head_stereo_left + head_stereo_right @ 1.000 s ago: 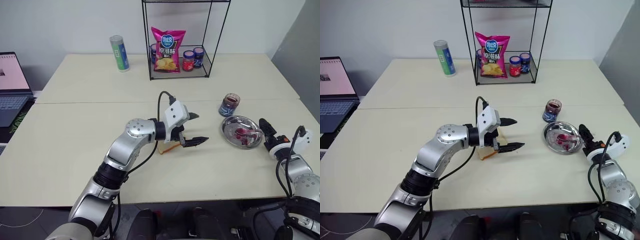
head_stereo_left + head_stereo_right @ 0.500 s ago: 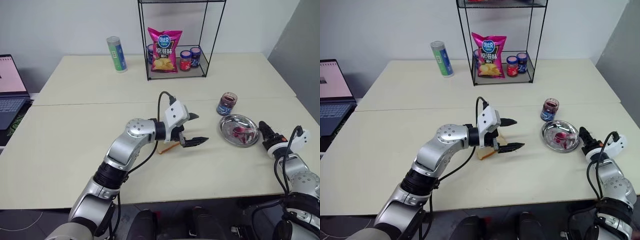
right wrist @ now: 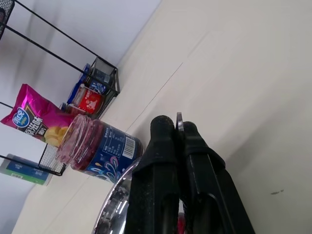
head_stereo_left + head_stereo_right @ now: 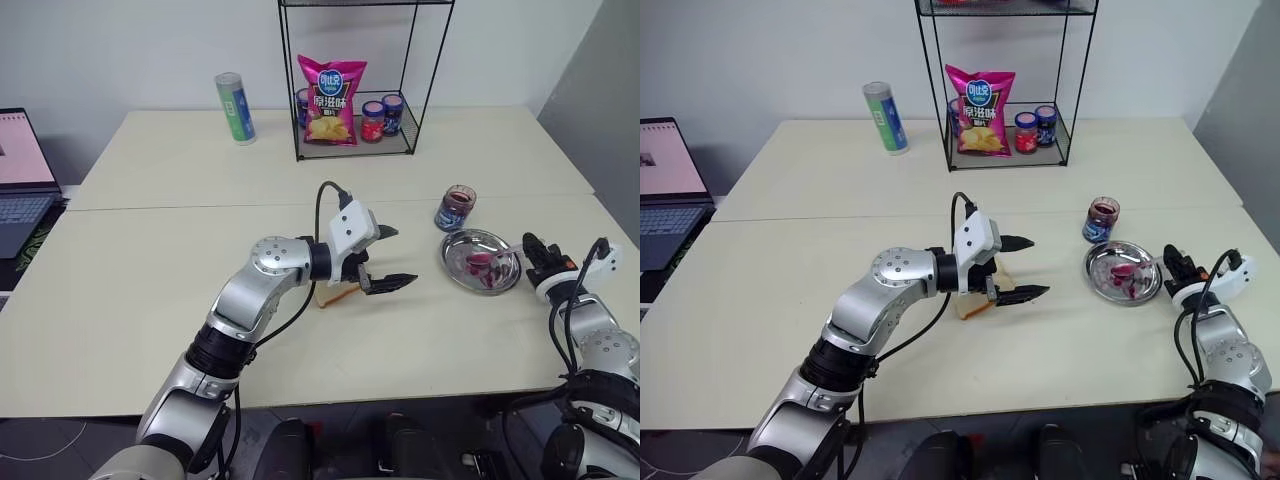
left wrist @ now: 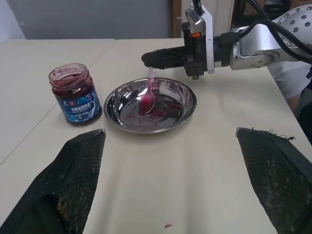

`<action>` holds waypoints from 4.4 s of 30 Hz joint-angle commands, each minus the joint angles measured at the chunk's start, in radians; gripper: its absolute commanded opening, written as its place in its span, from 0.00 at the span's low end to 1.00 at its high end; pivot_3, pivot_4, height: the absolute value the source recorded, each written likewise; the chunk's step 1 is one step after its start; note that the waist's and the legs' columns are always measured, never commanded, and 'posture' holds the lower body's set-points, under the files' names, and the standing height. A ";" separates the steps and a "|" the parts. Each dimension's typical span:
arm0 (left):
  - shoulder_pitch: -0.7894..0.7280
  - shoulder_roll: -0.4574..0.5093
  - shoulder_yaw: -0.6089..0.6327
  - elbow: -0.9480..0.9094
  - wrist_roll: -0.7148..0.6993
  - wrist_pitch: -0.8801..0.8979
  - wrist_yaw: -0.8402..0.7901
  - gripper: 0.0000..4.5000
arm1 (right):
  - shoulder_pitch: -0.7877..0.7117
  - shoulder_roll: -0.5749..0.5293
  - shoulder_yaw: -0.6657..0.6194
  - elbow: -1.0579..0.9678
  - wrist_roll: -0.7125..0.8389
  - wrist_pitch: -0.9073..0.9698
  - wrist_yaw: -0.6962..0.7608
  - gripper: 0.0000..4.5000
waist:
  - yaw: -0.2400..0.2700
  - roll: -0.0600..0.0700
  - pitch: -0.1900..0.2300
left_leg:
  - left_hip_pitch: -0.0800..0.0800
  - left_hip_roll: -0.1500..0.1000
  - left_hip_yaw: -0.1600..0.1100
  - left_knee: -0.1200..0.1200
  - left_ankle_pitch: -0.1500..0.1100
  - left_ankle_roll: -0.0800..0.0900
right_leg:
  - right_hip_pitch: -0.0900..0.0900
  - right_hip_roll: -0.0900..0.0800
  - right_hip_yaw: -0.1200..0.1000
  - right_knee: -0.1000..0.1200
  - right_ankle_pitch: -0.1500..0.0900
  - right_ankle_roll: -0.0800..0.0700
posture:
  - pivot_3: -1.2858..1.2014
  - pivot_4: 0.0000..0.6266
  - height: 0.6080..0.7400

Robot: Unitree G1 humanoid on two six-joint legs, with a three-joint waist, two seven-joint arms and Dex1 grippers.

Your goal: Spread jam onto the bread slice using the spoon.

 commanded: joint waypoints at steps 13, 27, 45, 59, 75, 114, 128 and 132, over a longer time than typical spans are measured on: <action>-0.080 -0.092 0.146 0.059 -0.051 -0.029 0.115 1.00 | -0.200 -0.084 0.133 -0.330 -0.077 0.050 -0.106 0.01 | 0.000 0.000 0.000 | -0.004 0.000 0.002 0.000 0.000 0.000 | -0.005 0.000 0.001 0.001 0.000 0.000 | 0.52 0.24 1.00; -0.090 -0.082 0.144 0.062 -0.041 -0.040 0.115 1.00 | -0.391 -0.068 0.287 -0.087 -0.356 -0.154 -0.053 0.01 | -0.001 0.000 0.000 | -0.007 0.000 0.005 -0.001 0.000 0.001 | -0.010 0.000 0.003 0.000 0.003 -0.005 | 0.52 0.24 1.00; -0.079 -0.066 0.149 0.036 -0.043 -0.027 0.135 1.00 | -0.418 -0.038 0.403 0.078 -0.554 -0.288 0.044 0.01 | -0.001 0.000 0.000 | -0.006 0.000 0.005 -0.001 0.000 0.000 | -0.010 0.000 0.003 0.001 0.003 -0.005 | 0.52 0.24 1.00; -0.077 -0.062 0.148 0.033 -0.045 -0.025 0.139 1.00 | -0.464 0.025 0.253 0.092 -0.432 -0.157 -0.065 0.01 | -0.001 0.000 0.000 | -0.006 0.000 0.005 -0.001 0.000 0.000 | -0.010 -0.001 0.003 0.001 0.003 -0.005 | 0.52 0.24 1.00; -0.105 -0.056 0.146 0.085 -0.026 -0.064 0.129 1.00 | -0.482 0.068 0.063 0.046 -0.224 0.000 -0.233 0.01 | -0.002 0.000 0.000 | -0.006 0.000 0.006 -0.001 0.000 0.000 | -0.010 -0.001 0.004 0.002 0.004 -0.005 | 0.52 0.24 1.00; -0.114 -0.052 0.143 0.104 -0.014 -0.078 0.099 1.00 | -0.488 0.064 -0.030 0.032 -0.102 -0.013 -0.332 0.01 | -0.002 0.000 0.000 | -0.006 0.000 0.006 -0.001 0.000 0.001 | -0.010 -0.001 0.004 0.002 0.003 -0.005 | 0.52 0.24 1.00; -0.145 -0.068 0.164 0.124 -0.043 -0.100 0.077 1.00 | -0.501 0.086 -0.089 -0.011 0.013 -0.018 -0.402 0.01 | -0.002 0.000 0.000 | -0.006 0.000 0.006 -0.001 0.000 0.001 | -0.010 0.000 0.004 0.002 0.003 -0.005 | 0.52 0.24 1.00; -0.159 -0.087 0.192 0.121 -0.087 -0.088 0.067 1.00 | -0.505 0.104 -0.105 -0.043 0.057 -0.012 -0.430 0.01 | -0.002 0.000 0.000 | -0.006 0.000 0.005 -0.001 0.000 0.001 | -0.010 0.000 0.004 0.001 0.003 -0.005 | 0.52 0.24 1.00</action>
